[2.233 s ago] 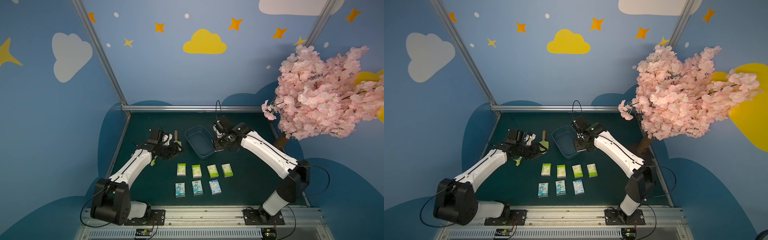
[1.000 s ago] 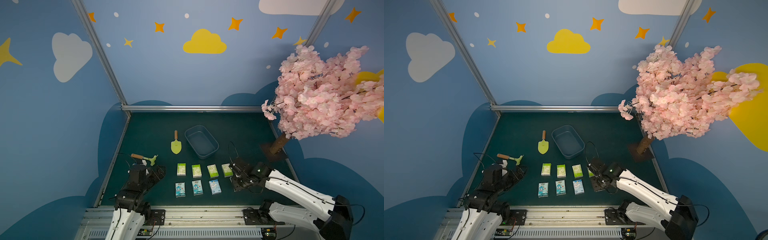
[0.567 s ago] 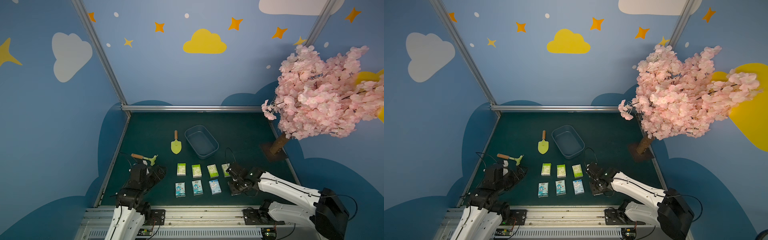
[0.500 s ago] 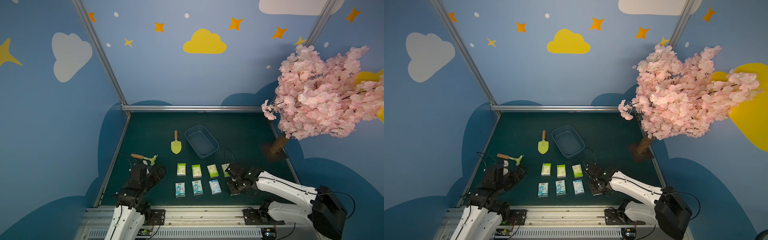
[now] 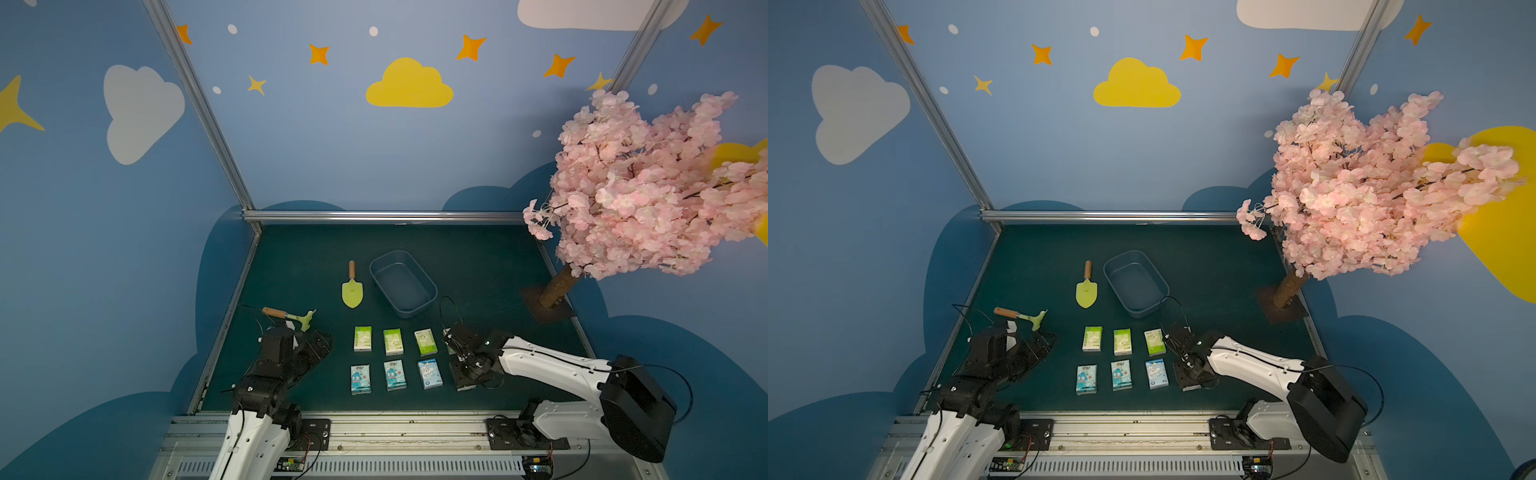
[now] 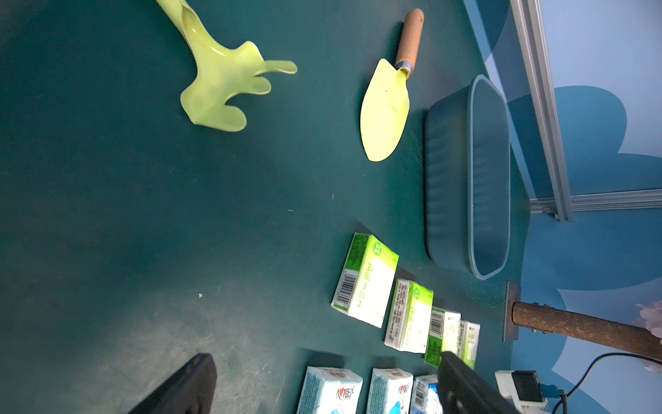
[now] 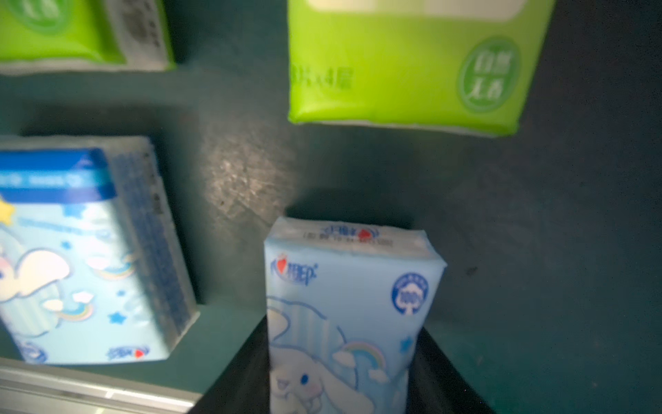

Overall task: Take the pocket tissues out of the storage box
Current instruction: Place the pocket tissues at the center of the board, then reset both arms

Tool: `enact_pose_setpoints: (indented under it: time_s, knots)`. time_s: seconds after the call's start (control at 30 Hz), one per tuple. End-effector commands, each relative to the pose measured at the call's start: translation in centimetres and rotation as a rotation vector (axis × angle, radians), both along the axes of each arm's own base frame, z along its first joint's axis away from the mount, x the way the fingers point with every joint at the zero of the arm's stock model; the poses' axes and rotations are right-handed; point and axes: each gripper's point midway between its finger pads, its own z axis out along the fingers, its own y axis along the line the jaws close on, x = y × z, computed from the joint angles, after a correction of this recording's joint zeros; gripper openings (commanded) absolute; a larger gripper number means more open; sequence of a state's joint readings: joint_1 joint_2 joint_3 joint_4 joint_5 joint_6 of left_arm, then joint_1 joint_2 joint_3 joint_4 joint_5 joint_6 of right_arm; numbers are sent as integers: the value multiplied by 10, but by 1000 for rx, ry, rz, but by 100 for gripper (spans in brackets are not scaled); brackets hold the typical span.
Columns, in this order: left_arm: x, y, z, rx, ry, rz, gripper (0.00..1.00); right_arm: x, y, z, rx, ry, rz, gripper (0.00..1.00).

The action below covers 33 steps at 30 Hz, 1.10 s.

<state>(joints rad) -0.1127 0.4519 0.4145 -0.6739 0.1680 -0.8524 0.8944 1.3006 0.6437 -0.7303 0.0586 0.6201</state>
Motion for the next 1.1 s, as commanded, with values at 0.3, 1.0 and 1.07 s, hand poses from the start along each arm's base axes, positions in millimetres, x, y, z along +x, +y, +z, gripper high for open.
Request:
enact_pose_setpoints:
  time_s: [0.3,1.0,1.07]
  knots:
    - [2,0,10,7,-24,-18,98,9,4,22,5,-45,-20,80]
    - [40,46,82,303,-231,78,100,80,-65,166,35,-560,-253,98]
    - [45,50,84,319,-240,95,100,90,-75,175,31,-629,-258,98]
